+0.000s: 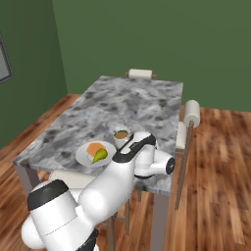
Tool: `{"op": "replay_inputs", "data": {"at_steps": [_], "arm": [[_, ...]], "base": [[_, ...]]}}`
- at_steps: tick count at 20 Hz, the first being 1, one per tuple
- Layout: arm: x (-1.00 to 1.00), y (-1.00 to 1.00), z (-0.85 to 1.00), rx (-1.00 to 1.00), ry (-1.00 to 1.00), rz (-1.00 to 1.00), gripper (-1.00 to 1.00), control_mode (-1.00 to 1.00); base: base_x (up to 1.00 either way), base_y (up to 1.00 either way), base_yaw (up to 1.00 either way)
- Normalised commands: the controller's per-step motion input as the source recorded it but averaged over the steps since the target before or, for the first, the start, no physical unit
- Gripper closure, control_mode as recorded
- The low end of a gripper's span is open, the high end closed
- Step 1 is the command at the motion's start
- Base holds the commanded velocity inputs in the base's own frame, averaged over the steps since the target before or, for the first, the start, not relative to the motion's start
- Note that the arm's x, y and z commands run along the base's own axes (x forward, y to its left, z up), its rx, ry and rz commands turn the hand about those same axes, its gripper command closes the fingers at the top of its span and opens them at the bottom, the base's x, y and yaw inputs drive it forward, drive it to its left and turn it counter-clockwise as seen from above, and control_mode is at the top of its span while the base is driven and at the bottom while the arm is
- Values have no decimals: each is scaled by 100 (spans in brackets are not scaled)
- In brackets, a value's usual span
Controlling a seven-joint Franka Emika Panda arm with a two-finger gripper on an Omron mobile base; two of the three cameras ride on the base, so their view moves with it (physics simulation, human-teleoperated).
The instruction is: Pick up the brewed coffee from the coffee machine and place it next to the breakfast plate on the dining counter.
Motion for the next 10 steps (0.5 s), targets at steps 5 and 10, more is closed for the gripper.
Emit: {"op": "replay_inputs", "data": {"at_steps": [5,10], "arm": [[39,0,-40,0,0,16,100,-100],[22,-6,-39,0,0,16,100,-100]], "base": [[0,0,0],[0,0,0]]}}
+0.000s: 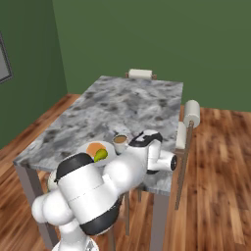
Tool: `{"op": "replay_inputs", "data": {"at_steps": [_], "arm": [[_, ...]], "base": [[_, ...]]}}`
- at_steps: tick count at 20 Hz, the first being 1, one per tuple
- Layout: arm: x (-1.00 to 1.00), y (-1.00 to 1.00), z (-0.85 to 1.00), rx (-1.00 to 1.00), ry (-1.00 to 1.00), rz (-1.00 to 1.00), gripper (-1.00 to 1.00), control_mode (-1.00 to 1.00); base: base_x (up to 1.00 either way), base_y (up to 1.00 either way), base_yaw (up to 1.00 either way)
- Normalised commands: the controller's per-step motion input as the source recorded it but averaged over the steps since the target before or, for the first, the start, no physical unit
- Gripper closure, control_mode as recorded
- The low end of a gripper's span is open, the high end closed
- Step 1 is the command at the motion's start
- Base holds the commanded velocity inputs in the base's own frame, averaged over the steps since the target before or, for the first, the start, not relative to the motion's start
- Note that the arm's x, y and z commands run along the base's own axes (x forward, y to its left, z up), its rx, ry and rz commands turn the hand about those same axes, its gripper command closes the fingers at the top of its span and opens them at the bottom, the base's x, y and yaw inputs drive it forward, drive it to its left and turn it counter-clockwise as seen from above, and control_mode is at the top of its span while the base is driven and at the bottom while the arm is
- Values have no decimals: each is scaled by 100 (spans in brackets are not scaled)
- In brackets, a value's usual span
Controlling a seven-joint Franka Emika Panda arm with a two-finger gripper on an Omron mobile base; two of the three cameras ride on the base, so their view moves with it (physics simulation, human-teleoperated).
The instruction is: Pick up the brewed coffee from the coffee machine and place it next to the breakfast plate on the dining counter.
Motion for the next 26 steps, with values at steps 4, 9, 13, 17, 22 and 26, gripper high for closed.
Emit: {"op": "replay_inputs", "data": {"at_steps": [4,9,13,17,22,26], "arm": [[5,-29,-28,0,0,11,100,-100],[16,-27,-22,0,0,9,100,-100],[30,-3,-21,0,0,8,100,-100],[31,0,-25,0,0,5,100,-100],[27,0,-36,0,0,6,100,-100],[9,0,-34,-5,0,5,-100,-100]], "base": [[0,0,0],[0,0,0],[0,0,0],[0,0,0],[0,0,0],[0,0,0]]}}
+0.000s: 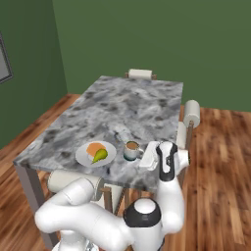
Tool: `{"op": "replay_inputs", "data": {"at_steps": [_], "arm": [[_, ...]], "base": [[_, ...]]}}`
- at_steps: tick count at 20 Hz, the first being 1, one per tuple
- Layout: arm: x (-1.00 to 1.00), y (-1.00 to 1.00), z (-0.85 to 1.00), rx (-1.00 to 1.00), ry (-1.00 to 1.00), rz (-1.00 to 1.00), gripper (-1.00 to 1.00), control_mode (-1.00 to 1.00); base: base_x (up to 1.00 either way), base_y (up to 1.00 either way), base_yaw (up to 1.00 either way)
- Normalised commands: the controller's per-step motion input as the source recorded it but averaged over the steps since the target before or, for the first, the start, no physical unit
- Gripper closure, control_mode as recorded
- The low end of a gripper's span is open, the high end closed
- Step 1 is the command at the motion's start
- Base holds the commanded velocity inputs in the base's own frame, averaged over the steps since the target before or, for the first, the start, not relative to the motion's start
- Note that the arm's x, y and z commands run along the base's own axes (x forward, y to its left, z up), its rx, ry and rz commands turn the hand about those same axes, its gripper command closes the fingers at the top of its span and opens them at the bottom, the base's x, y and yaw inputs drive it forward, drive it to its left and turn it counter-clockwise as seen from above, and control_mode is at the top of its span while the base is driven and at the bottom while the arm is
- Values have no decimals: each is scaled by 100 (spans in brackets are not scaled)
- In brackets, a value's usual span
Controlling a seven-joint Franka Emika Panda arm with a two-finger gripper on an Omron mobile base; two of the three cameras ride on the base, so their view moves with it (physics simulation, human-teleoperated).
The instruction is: Pick up the brewed coffee from the coffee machine and place it next to the breakfast plate on the dining counter.
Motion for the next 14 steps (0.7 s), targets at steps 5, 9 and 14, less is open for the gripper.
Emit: {"op": "replay_inputs", "data": {"at_steps": [5,9,14], "arm": [[-25,4,0,-9,-4,0,-100,-100],[-64,7,43,-10,-15,0,-100,-100],[-74,4,80,-10,-21,0,-100,-100]], "base": [[0,0,0],[0,0,0],[0,0,0]]}}
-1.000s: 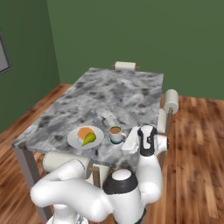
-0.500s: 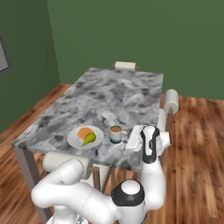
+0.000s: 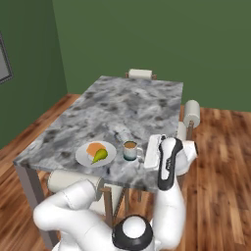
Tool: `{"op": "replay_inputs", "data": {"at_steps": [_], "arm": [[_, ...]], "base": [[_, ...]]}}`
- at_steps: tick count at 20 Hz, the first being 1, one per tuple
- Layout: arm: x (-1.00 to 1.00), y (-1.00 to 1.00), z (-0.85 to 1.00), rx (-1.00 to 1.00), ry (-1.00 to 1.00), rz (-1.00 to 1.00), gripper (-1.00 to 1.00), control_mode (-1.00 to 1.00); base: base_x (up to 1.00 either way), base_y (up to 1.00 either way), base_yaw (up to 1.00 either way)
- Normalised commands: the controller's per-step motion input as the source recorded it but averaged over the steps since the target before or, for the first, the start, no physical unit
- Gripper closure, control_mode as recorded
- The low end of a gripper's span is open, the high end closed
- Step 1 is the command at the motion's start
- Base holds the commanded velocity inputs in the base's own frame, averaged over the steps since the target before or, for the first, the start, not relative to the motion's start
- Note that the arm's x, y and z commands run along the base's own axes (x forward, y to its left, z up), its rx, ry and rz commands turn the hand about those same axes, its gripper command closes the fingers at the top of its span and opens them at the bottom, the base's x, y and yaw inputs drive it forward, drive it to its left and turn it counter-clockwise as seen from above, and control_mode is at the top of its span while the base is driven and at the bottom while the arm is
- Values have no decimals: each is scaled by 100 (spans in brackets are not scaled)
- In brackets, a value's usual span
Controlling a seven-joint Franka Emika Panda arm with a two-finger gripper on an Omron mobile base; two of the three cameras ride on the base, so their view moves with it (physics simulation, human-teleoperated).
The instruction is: Pick up the brewed coffee from the coffee machine and place it next to the breakfast plate on the dining counter.
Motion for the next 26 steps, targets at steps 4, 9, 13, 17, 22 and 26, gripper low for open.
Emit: {"op": "replay_inputs", "data": {"at_steps": [4,9,13,17,22,26], "arm": [[-91,0,94,-10,-25,0,-100,-100],[-76,0,83,-7,-16,0,-100,-100],[-39,-1,68,-1,-12,-5,-100,-100],[0,-15,60,0,-8,-13,-100,-100],[2,-15,15,0,-12,-11,-100,-100],[-11,-9,0,-3,-21,-7,-100,-100]], "base": [[0,0,0],[0,0,0],[0,0,0],[0,0,0],[0,0,0],[0,0,0]]}}
